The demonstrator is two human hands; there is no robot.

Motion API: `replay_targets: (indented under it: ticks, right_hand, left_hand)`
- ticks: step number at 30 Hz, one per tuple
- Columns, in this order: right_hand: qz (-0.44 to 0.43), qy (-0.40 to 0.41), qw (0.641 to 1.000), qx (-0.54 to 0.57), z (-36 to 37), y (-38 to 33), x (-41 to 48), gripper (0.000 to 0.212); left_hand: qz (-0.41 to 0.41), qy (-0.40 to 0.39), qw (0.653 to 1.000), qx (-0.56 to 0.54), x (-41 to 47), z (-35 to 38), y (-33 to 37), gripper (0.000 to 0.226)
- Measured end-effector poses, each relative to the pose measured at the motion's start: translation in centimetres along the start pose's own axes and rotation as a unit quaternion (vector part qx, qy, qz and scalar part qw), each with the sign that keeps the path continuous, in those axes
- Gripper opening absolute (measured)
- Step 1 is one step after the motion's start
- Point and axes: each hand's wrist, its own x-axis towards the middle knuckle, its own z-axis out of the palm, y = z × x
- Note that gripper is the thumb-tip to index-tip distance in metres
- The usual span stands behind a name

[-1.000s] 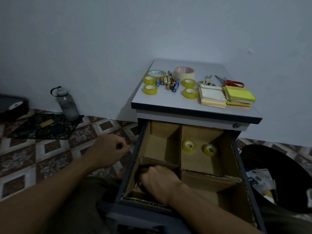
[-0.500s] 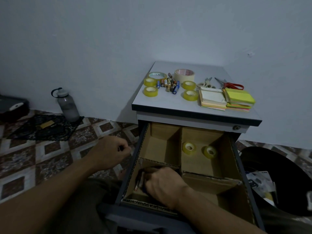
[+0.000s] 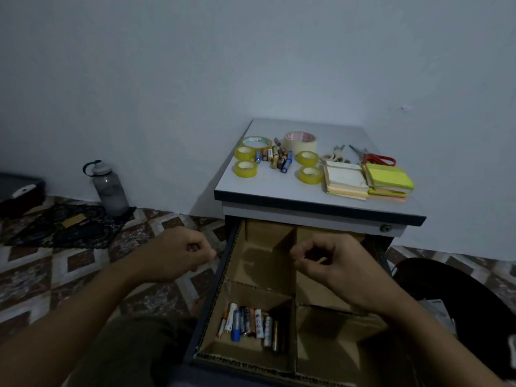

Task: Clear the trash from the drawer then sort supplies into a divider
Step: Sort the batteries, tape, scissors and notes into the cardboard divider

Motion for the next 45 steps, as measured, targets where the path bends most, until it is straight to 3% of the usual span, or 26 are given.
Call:
replay_targets:
  ticks: [7, 11, 17, 24, 29, 41, 45]
  right_hand:
    - [-0.012, 0.016, 1.000, 0.001, -5.3, 0.0, 2.0, 0.010]
    - [-0.028, 0.059, 0.997, -0.042, -7.3, 0.4, 5.3, 0.007]
    - [-0.034, 0.094, 0.984, -0.147, -8.5, 1.1, 12.0, 0.012]
    - [-0.049, 0.040, 0.976, -0.208, -7.8, 1.3, 19.3, 0.027]
    - [-0.050, -0.004, 0.973, -0.227, -7.1, 2.0, 22.0, 0.032]
    - [-0.084, -0.030, 0.970, -0.227, -6.7, 2.9, 23.0, 0.028]
    - [-0.077, -0.028, 0.972, -0.222, -6.8, 3.3, 23.2, 0.026]
  left_hand:
    - [0.055, 0.091, 0.993, -0.049, 2.2, -2.4, 4.1, 0.012]
    - [0.059, 0.153, 0.984, -0.065, 5.9, -3.9, 5.0, 0.004]
    - [0.064, 0.172, 0.983, -0.017, 14.1, -5.8, 5.8, 0.012]
    - [0.087, 0.124, 0.987, 0.052, 21.2, -5.7, 7.6, 0.023]
    - [0.090, 0.053, 0.984, 0.147, 23.8, -5.3, 7.7, 0.056]
    - [0.099, 0.057, 0.966, 0.230, 25.4, -5.6, 7.0, 0.042]
    - [0.087, 0.043, 0.973, 0.209, 25.3, -5.7, 7.4, 0.035]
